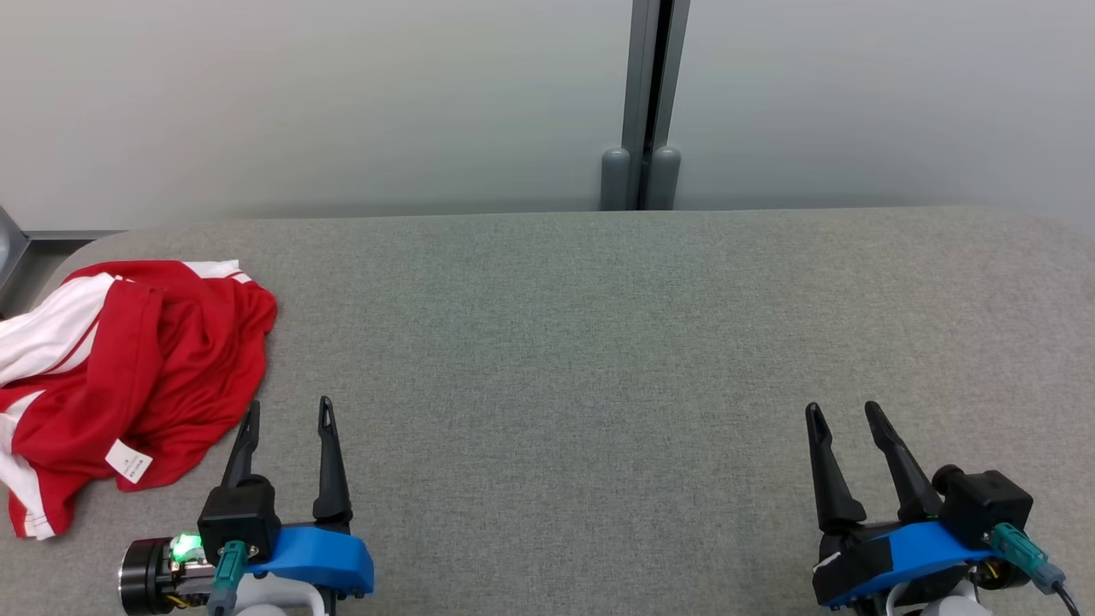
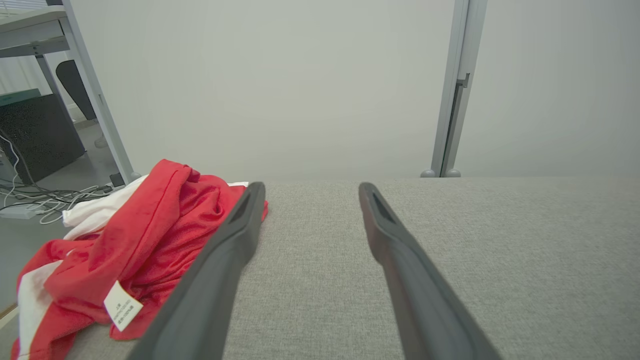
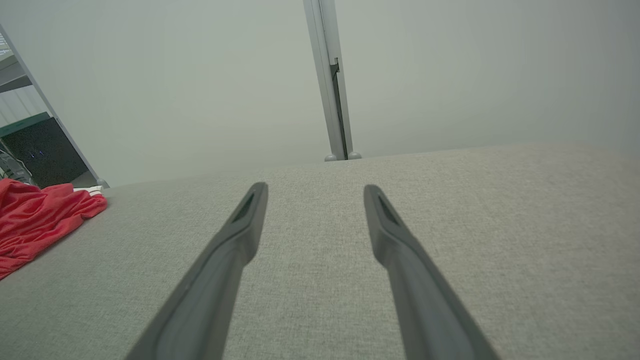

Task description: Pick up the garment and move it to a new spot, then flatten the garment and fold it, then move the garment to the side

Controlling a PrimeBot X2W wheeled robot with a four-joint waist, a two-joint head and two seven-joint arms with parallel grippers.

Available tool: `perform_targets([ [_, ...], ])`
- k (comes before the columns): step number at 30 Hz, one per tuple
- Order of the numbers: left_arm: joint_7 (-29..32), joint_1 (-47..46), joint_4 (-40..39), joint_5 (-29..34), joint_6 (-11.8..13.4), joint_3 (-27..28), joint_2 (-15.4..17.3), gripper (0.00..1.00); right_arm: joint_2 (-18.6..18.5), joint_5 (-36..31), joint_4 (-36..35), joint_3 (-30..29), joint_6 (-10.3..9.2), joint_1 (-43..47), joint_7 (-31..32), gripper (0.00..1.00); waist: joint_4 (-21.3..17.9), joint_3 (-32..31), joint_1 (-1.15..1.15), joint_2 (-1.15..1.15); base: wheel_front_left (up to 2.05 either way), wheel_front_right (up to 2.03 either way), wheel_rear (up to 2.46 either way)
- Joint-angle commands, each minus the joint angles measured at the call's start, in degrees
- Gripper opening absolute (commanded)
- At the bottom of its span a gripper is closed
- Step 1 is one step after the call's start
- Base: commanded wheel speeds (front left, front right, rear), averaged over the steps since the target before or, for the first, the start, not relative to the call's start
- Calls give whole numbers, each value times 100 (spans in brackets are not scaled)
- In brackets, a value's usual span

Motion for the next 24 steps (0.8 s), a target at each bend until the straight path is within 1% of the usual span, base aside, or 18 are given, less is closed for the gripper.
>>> perform_targets([
  [1,-28,-69,13,-16,-6,29,-1,100,-35,-2,19,-9,10,-49,-25,100,1,-7,0,0,0,0,0],
  [24,-28,-95,98,-17,-79,121,-41,100,-35,59,164,-39,7,-81,-25,100,73,-14,0,0,0,0,0],
])
